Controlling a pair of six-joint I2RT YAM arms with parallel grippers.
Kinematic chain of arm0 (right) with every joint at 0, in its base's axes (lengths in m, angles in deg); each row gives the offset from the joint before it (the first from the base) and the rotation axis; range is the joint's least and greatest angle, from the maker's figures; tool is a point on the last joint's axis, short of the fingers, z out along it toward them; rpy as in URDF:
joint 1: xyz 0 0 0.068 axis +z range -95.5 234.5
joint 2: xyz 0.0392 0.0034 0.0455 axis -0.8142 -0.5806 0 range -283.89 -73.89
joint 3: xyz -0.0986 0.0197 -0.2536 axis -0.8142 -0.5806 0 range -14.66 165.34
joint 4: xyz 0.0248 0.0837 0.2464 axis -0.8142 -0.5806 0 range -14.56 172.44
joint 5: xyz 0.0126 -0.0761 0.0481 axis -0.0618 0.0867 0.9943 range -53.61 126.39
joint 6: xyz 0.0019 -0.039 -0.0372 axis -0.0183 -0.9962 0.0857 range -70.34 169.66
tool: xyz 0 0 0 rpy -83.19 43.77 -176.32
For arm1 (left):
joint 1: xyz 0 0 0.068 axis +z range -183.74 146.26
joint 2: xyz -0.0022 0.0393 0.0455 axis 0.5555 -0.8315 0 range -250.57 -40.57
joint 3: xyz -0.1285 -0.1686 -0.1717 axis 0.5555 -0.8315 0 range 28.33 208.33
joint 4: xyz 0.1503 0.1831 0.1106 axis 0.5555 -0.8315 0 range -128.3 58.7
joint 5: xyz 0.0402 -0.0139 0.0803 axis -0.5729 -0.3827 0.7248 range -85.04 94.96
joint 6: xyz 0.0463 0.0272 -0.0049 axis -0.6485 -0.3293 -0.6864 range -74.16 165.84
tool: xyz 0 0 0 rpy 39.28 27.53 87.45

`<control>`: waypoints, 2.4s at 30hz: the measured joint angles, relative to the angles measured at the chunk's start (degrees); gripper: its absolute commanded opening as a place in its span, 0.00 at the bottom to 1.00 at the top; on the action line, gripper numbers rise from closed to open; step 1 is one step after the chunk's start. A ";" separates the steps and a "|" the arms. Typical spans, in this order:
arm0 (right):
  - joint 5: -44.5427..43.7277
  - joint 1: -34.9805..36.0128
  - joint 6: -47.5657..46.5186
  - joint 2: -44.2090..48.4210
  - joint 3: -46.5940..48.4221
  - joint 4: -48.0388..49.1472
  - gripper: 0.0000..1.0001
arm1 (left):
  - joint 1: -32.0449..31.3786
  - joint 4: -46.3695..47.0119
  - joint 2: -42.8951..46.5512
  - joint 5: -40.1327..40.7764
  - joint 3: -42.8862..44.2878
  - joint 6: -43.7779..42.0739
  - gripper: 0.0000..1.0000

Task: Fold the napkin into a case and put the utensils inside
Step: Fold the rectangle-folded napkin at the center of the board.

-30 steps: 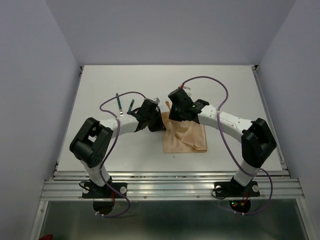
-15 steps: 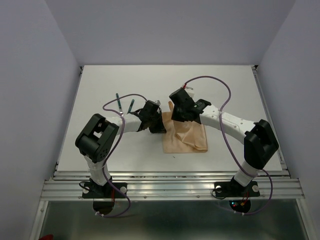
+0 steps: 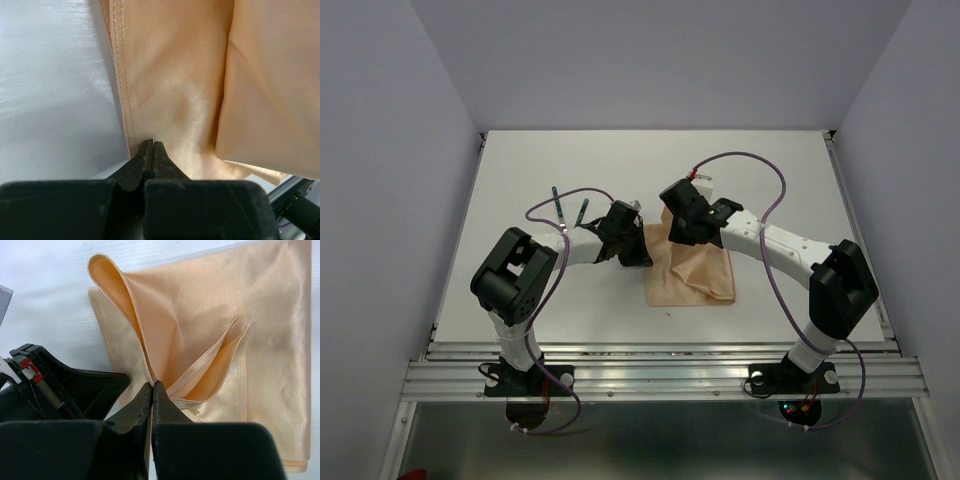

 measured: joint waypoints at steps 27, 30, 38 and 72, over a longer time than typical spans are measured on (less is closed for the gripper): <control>6.67 0.00 -0.04 -8.28 2.49 4.44 0.26 | 0.00 1.92 0.87 -0.04 -1.81 0.02 0.00; 6.82 0.00 -0.02 -8.28 2.51 4.52 0.53 | 0.00 1.92 0.87 -0.04 -1.84 0.02 0.00; 5.01 -0.35 -1.53 -3.56 1.44 4.48 0.79 | 0.00 2.03 0.87 -0.07 -1.88 0.02 0.00; 18.25 -11.50 -7.08 1.97 -18.08 12.81 0.66 | 0.02 2.14 0.94 -0.09 -1.97 0.00 0.00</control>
